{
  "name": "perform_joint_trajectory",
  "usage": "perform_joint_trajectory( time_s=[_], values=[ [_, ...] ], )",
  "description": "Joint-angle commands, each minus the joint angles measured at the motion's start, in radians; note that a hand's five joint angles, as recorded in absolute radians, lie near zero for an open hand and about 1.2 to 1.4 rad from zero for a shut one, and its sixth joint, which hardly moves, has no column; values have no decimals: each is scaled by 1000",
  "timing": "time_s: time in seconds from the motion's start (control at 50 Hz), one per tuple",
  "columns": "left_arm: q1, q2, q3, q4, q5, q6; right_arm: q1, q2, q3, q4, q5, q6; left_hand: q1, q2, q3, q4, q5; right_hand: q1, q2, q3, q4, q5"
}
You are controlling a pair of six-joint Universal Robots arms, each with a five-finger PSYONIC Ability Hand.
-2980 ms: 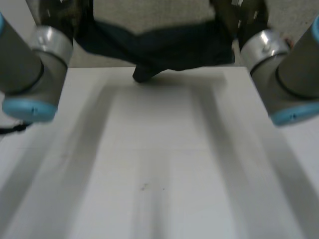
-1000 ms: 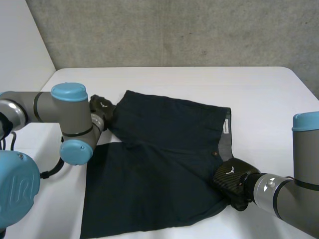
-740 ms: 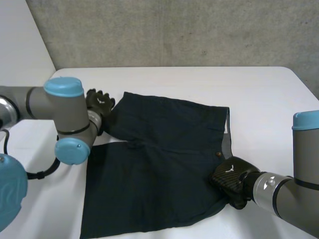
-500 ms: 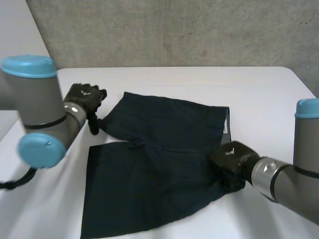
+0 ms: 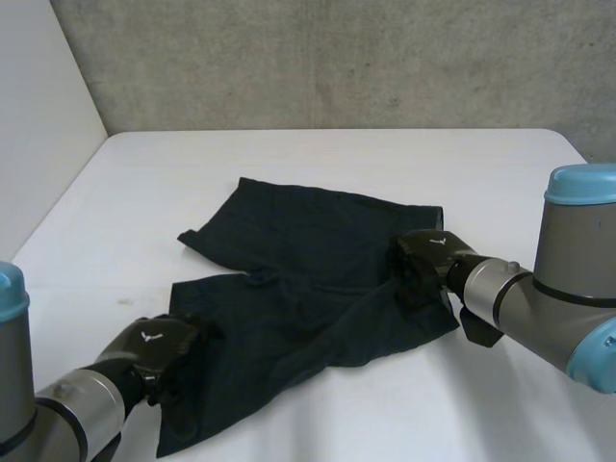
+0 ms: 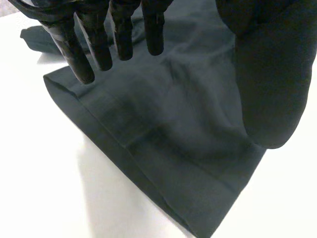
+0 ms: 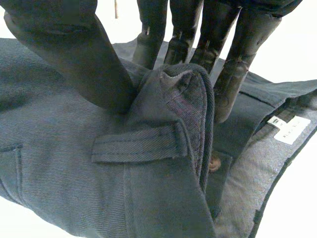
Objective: Fold the shorts.
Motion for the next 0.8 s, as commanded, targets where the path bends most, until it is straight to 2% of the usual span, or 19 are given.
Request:
perform_joint_trajectory(
  time_s=[0.02,0.12,0.26,0.32,0.36,0.42,0.58,0.66,0.8],
  values=[
    [-10,-70,3,72,-7,2,-7,-3,15,-31,41,23,40,36,42,41,37,415,226,212,208,264],
    [-30,-117,18,85,-18,1,-25,-9,24,-62,101,28,40,36,42,41,37,415,226,212,208,264],
    [-115,-196,61,106,-77,1,-33,-8,38,-71,109,28,73,68,75,73,69,415,226,212,208,264],
    [-141,-208,92,141,-145,1,-30,-8,38,-74,106,26,626,622,628,626,623,415,226,212,208,264],
    [-147,-205,119,205,-194,15,-30,-8,38,-74,109,23,838,834,840,838,835,415,226,212,208,264],
    [-150,-211,146,241,-209,24,-30,-8,34,-74,109,16,1120,1116,1122,1120,1117,415,226,212,208,264],
    [-151,-254,291,256,-209,225,-18,3,-22,-69,107,-55,1120,1116,1122,1121,1117,415,226,212,208,264],
    [-139,-366,472,299,-203,329,-13,23,-81,-79,115,-196,1120,1116,1122,1121,1117,415,226,212,208,264],
    [-118,-642,863,309,-200,438,-13,101,-212,-180,172,-299,1120,1116,1122,1121,1117,415,226,212,208,264]
  ],
)
